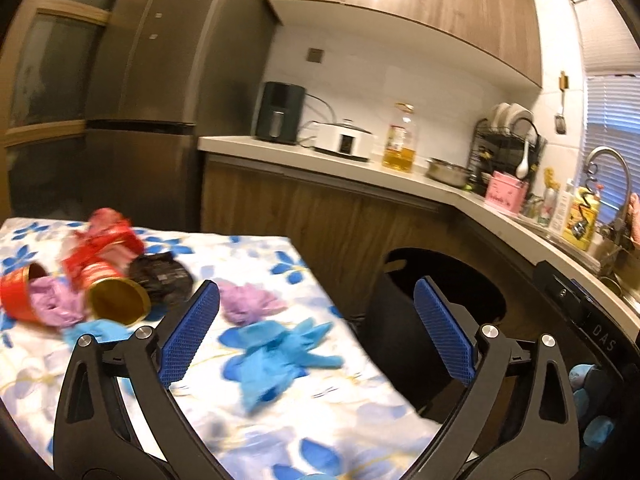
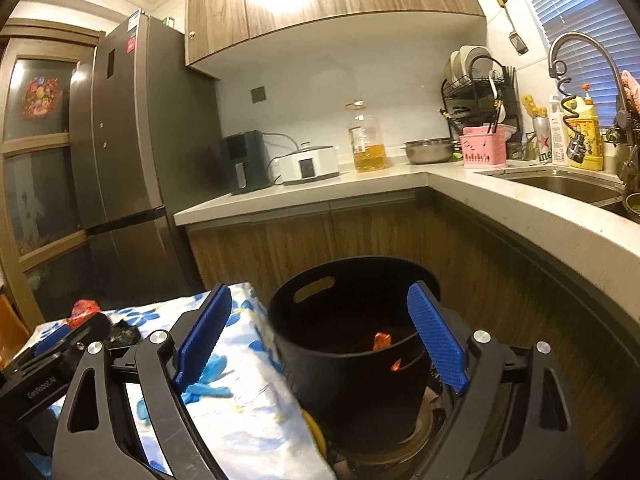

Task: Collect trash
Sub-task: 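Move both open tools back over the remaining trash on the table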

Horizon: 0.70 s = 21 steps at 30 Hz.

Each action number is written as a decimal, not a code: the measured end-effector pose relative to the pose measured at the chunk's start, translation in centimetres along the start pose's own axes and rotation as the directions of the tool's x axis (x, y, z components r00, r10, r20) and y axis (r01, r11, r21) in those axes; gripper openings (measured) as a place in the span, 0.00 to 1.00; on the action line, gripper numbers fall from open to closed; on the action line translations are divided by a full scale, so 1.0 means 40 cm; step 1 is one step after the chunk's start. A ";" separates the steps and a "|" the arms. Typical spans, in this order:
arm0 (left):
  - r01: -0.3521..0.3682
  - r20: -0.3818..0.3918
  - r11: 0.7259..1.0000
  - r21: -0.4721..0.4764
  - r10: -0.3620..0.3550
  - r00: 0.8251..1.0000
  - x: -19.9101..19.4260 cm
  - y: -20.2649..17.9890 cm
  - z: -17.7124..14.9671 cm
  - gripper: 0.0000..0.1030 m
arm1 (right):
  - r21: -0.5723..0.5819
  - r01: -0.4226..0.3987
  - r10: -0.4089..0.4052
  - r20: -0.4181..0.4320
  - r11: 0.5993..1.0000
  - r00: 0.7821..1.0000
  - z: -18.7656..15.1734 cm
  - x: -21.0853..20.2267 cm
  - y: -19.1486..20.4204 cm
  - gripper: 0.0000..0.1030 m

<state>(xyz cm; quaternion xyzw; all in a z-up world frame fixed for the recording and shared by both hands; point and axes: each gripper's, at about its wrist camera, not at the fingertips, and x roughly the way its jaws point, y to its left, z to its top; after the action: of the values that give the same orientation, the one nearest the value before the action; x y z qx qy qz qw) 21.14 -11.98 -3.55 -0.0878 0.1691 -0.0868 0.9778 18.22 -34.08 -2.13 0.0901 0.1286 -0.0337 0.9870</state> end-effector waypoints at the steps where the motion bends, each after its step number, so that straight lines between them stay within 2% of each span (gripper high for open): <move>1: -0.022 0.007 1.000 -0.007 0.022 1.000 -0.015 0.019 -0.004 0.94 | -0.002 -0.008 0.008 -0.002 1.000 1.000 -0.004 -0.002 0.010 0.84; 6: -0.122 0.038 0.992 -0.032 0.123 0.992 -0.066 0.103 -0.021 0.94 | -0.019 -0.030 0.030 -0.026 0.999 0.999 -0.037 0.005 0.063 0.84; 11: -0.209 0.010 0.976 -0.065 0.210 0.978 -0.082 0.186 -0.043 0.94 | -0.032 -0.075 0.072 -0.078 0.997 0.994 -0.081 0.035 0.130 0.84; 16: -0.266 0.003 0.960 -0.084 0.267 0.964 -0.095 0.248 -0.062 0.94 | -0.053 -0.117 0.109 -0.134 0.992 0.985 -0.134 0.081 0.201 0.84; 21: -0.296 -0.011 0.950 -0.100 0.296 0.955 -0.095 0.289 -0.077 0.94 | -0.067 -0.161 0.143 -0.216 0.985 0.966 -0.187 0.141 0.269 0.84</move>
<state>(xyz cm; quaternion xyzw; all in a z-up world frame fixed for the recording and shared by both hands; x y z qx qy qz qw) 18.17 -0.47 -7.53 -0.1107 0.1827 0.0696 0.9744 22.78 -22.38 -8.90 0.0610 0.2265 0.0574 0.9704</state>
